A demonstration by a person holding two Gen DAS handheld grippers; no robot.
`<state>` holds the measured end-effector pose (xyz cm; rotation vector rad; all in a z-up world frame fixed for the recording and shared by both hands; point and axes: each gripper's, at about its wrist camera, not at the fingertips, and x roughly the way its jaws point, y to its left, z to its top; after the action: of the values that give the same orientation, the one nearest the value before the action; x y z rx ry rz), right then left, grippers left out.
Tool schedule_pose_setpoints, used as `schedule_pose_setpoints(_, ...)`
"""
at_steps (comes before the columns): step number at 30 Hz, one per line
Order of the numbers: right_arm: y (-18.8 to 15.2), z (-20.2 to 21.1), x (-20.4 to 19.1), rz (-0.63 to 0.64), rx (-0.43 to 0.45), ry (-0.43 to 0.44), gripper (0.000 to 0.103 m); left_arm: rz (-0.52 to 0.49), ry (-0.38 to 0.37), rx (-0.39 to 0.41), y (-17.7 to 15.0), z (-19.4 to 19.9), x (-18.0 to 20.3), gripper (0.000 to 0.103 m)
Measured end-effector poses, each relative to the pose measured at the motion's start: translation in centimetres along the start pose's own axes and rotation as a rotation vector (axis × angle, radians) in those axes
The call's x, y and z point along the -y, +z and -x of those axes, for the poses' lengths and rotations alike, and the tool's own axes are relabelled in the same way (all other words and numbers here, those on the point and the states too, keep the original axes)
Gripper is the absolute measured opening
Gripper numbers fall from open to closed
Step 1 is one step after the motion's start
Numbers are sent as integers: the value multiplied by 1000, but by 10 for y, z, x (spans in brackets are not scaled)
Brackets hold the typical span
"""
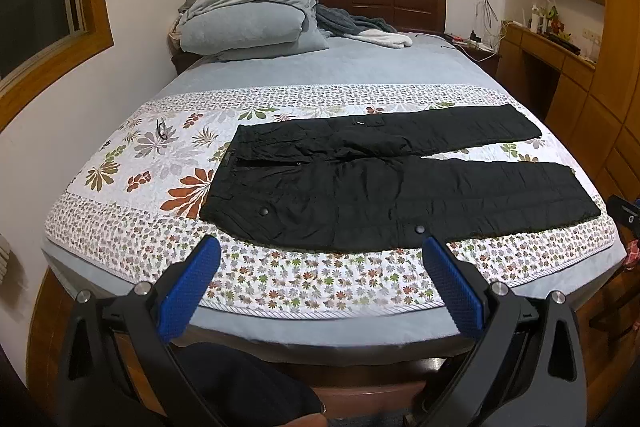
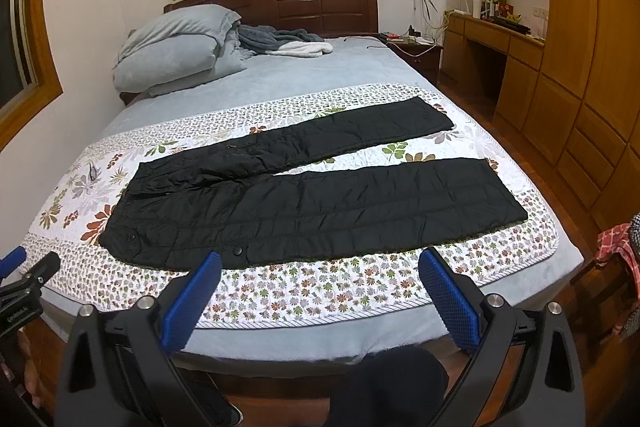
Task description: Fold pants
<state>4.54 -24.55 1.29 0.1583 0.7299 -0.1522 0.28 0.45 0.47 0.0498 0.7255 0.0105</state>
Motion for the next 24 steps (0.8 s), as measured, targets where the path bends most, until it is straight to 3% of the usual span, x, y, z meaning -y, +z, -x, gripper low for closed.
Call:
schedule_pose_setpoints(10,1,-2,-3,6,-5,-2,100,0,-8,-3,1,0,-1,101)
schedule_pose_setpoints(14,0,-6,-4,13,-7,-3,100,17,-133,-30,0,-8,-12,101)
schedule_pose_setpoints(19,-1,-37,10,6,-71,103,100,176,-313,-146,-2,-62,-72,100)
schedule_pose_setpoints(22,-4,-76,41,-54,-142,162,99,328,-289,-167,-3,-104,-128,100)
schedule_pose_setpoints(23,-5,-84,50,-68,-155,170,87,391,-288,-150,-3,-120,-153,99)
schedule_pose_setpoints(24,-7,-101,68,-105,-176,202,68,443,-287,-132,-4,-133,-171,99)
